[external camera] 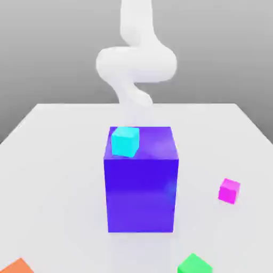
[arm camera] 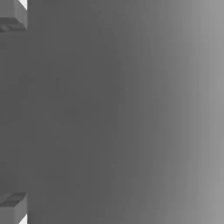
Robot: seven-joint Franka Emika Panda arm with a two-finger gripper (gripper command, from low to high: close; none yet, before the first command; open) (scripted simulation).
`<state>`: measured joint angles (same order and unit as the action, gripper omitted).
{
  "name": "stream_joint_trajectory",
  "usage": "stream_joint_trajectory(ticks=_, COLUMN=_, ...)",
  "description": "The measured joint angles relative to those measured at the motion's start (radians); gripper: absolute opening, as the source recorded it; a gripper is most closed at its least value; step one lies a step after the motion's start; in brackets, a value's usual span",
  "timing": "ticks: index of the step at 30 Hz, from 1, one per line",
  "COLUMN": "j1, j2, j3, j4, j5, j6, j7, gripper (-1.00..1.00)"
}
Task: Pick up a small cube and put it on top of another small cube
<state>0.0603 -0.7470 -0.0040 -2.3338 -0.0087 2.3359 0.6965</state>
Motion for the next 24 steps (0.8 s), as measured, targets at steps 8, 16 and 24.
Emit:
stream_joint_trajectory(ticks=8, j1=0.190, j2=0.172, j3=-0.014, j4=-0.110, j5=-0.020, j6=0.116, j7=-0.341, gripper=0.00)
stream_joint_trajectory(ticks=16, j1=0.369, j2=0.340, j3=-0.026, j4=-0.217, j5=-0.029, j6=0.230, j7=-0.684, gripper=0.00)
stream_joint_trajectory(ticks=24, j1=0.533, j2=0.509, j3=-0.023, j4=-0.324, j5=-0.021, j6=0.344, j7=-1.039, gripper=0.00)
